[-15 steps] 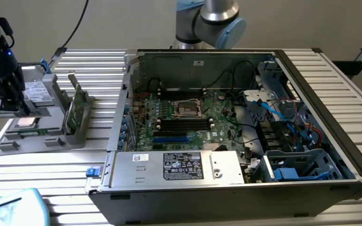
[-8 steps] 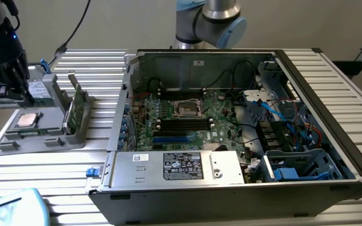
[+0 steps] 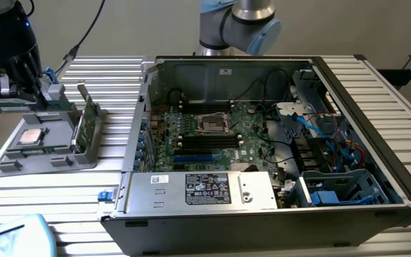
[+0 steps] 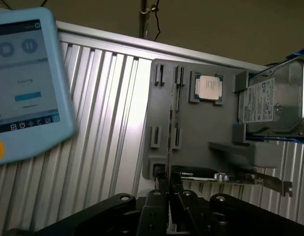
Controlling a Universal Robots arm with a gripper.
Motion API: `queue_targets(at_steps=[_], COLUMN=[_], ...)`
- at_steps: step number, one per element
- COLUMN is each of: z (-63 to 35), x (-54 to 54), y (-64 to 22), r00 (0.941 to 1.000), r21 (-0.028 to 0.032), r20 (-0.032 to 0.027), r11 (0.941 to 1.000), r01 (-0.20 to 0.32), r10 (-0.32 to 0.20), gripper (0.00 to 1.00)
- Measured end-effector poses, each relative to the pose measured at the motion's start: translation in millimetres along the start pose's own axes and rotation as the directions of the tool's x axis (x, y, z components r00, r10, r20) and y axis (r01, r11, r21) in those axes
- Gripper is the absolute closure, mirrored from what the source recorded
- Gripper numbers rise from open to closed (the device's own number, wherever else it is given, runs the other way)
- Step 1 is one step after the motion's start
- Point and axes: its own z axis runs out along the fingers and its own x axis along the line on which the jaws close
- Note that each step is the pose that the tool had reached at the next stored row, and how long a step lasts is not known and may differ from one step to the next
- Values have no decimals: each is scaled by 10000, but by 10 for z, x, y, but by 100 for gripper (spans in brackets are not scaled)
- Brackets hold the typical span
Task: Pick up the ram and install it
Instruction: 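Pick up the ram and move it above insertion slot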
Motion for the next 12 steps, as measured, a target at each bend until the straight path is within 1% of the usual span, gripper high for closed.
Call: queue_targets(at_steps=[4, 9, 11, 12], z=[-80, -166, -219, -253], x=[11, 28, 34, 38], y=[-109, -253, -317, -352], r00=[9998, 9985, 9981, 9979], r21=[0, 21, 27, 30], r20=[218, 538, 618, 643], r11=[10000, 10000, 10000, 10000], r01=[28, 71, 83, 87], r10=[-28, -72, -84, -89], gripper=[86, 86, 86, 86])
